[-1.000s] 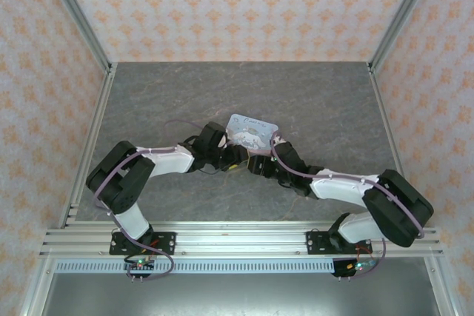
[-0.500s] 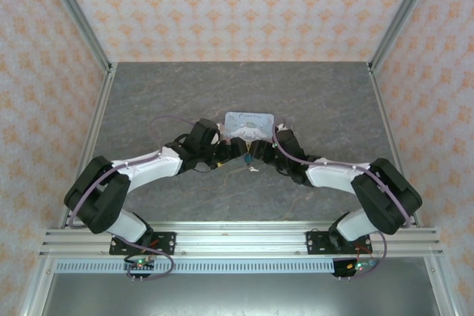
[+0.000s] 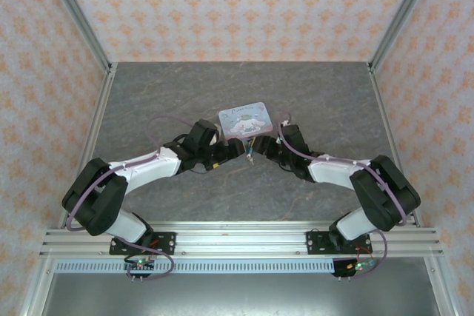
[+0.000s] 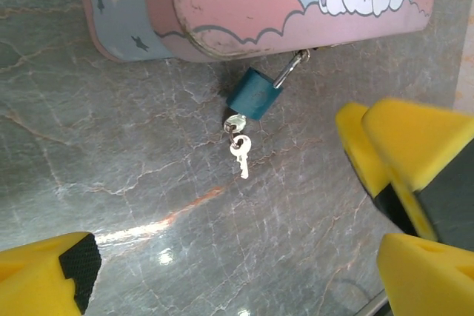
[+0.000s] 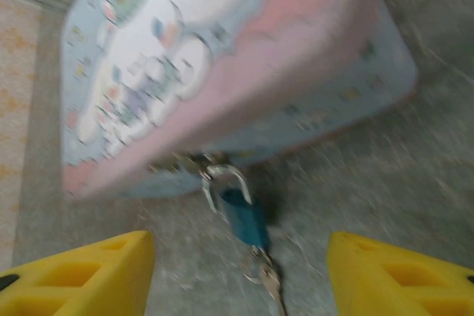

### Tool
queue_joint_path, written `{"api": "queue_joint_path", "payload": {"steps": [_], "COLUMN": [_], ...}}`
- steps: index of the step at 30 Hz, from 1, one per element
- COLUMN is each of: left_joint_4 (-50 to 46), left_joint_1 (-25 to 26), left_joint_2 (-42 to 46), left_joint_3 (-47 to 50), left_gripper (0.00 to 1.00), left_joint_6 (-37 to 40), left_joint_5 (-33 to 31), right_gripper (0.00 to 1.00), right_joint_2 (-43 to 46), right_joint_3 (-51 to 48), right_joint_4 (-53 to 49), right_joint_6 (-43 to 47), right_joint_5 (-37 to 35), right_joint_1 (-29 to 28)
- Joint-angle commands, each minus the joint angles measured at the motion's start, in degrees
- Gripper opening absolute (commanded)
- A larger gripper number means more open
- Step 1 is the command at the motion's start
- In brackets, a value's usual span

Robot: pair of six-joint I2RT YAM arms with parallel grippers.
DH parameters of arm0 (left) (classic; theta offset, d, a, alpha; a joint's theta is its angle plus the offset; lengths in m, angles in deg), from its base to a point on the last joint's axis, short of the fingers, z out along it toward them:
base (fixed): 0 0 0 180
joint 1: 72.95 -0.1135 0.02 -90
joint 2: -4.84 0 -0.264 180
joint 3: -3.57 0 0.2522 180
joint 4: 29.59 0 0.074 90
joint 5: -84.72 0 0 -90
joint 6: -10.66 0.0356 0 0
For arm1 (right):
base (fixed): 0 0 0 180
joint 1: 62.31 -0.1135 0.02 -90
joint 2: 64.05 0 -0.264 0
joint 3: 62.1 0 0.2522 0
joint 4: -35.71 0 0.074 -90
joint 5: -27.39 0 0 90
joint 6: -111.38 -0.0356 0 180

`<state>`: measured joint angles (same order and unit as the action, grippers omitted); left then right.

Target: Unlock a padlock with a key

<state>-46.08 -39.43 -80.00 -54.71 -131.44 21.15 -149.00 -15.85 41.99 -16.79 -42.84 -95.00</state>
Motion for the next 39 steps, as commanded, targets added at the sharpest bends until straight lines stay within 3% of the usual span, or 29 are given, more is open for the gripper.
{"api": "queue_joint_path", "payload": {"steps": [1,7,12,23,39], "left_joint_4": [-2.9,-4.5,-6.1,-13.4,-13.4], "left_joint_1": [-0.9,-3.9,-7.7,-10.0,-10.2], "left_joint_2": [1.4,0.4,-1.9,-9.0,-11.8], "left_joint_3": [-0.9,-2.5,-5.3,-14.9,-16.5], "left_gripper": [0.97,0.97,0.97,0.97,0.97], "left_joint_6": [2.0,3.4,5.1,11.2,11.2], "left_joint_5": [-2.9,-3.5,-2.9,-5.1,-4.5], "right_gripper": [0.6,0.44,0.36,0.34,0.29], "right_joint_2": [2.1,-0.2,-3.3,-10.3,-16.7], "right_joint_3": [-2.5,-3.1,-1.8,3.0,6.0], "right_joint_4": [1.6,2.6,4.0,6.1,8.1], "right_joint_6": [-0.3,0.8,1.2,1.5,0.3], "right_joint_5": [-0.1,0.5,0.5,0.6,0.5], "right_joint_1": [0.0,-0.1,-0.3,-1.8,-4.1]}}
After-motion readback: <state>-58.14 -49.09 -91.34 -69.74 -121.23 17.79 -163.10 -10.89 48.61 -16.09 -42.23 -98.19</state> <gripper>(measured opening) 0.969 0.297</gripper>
